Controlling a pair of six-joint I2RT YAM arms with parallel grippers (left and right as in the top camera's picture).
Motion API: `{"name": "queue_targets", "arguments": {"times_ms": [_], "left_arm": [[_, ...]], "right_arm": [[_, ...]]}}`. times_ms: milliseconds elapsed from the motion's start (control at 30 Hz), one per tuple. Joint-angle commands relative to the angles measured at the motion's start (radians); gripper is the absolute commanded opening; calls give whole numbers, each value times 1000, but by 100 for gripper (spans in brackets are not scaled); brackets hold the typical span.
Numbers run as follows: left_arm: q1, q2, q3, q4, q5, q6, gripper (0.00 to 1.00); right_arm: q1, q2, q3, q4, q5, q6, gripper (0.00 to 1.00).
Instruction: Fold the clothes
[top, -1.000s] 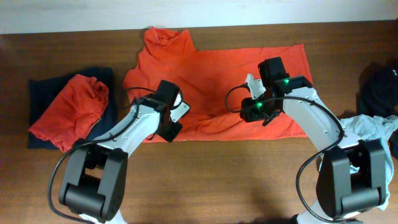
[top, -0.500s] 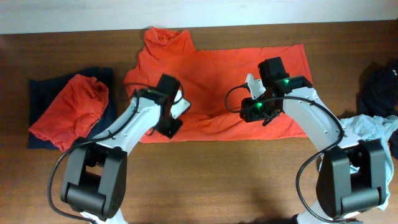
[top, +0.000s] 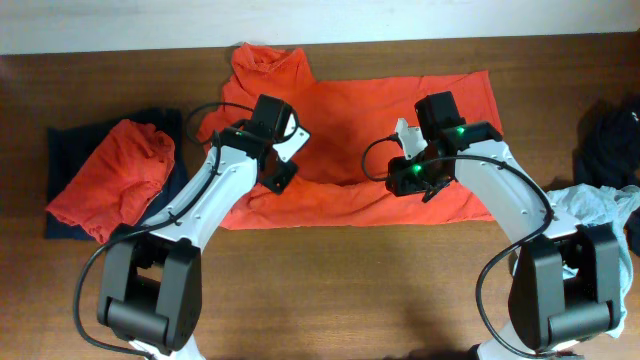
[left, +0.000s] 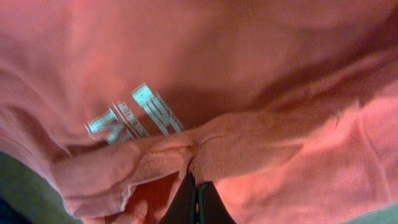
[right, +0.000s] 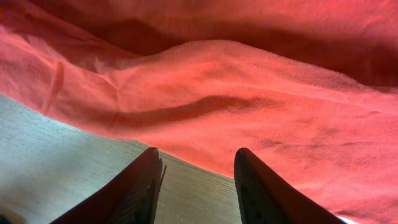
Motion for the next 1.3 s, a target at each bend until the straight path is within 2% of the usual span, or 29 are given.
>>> {"name": "queue_targets", "arguments": {"times_ms": [0,100,200,700,933,1033,1167,1233,1267], "left_arm": [[0,-17,16,51,-12,5,0],[0,-17,16,75,-9,5,1],[0,-16,16,85,-9,5,6],[0,29,16,201,3,24,0],[0,30,16,275,73,24,0],[0,38,16,294,89,24,3],[0,53,16,300,87,24,23],[1,56,16,300,61,24,41],[1,56,16,300,19,24,57]], "right_arm": [[-4,-18,15,3,-10,8,42],[-4,-17,15,3,-10,8,42],[-4,-17,15,3,-10,8,42],[-3,-17,15,1,-10,8,42],[-3,-17,15,-1,-10,8,42],[-2,-18,15,-2,-10,8,42],[-2,-17,15,-7,-10,8,42],[-2,-17,15,-9,-10,8,42],[-2,-17,15,-11,-10,8,42]]}}
